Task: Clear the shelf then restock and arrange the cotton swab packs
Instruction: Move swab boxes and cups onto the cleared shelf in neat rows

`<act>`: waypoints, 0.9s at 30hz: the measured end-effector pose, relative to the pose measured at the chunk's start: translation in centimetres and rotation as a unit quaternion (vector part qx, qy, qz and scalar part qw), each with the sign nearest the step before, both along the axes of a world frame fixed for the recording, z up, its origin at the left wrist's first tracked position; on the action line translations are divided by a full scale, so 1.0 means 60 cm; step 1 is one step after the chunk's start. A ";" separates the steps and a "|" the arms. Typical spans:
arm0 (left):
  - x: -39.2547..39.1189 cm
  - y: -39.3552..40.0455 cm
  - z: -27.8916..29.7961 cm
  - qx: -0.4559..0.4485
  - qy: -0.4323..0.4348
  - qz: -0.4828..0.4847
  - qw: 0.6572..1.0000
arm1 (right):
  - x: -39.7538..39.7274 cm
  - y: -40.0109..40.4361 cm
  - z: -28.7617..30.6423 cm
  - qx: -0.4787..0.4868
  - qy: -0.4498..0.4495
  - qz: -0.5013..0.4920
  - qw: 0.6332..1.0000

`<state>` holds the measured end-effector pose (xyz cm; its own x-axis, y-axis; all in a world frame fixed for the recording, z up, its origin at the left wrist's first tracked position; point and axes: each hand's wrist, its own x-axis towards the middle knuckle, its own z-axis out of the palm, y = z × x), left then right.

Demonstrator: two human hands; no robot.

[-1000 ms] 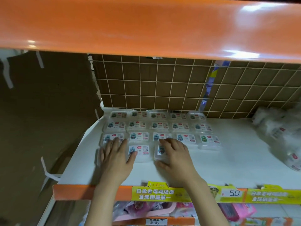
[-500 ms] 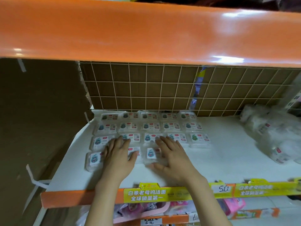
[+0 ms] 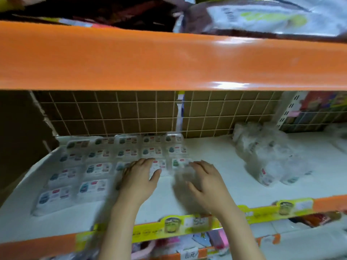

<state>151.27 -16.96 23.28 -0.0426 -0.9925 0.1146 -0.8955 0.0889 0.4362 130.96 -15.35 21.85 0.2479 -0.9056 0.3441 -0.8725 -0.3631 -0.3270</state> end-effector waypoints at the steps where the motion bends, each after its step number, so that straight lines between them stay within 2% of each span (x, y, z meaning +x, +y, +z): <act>1: -0.029 0.003 0.003 -0.002 0.007 -0.002 1.000 | -0.027 0.002 -0.001 0.003 0.004 -0.002 1.000; 8: -0.231 0.029 -0.005 -0.004 -0.018 -0.036 0.999 | -0.203 0.010 0.006 0.021 0.009 -0.009 1.000; 14: -0.347 0.045 -0.006 -0.009 -0.032 -0.048 0.998 | -0.307 0.016 0.027 -0.006 -0.014 -0.018 1.000; 19: -0.378 0.036 0.013 -0.021 -0.039 -0.056 0.997 | -0.341 0.012 0.034 -0.023 -0.037 -0.038 0.998; 27: -0.363 0.010 0.012 0.009 -0.044 -0.064 0.997 | -0.349 0.004 0.026 -0.023 0.016 -0.066 0.997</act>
<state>129.48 -16.37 24.00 -0.1789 -0.9800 0.0873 -0.9124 0.1985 0.3580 110.01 -15.11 23.43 0.1399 -0.9147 0.3791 -0.9233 -0.2588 -0.2837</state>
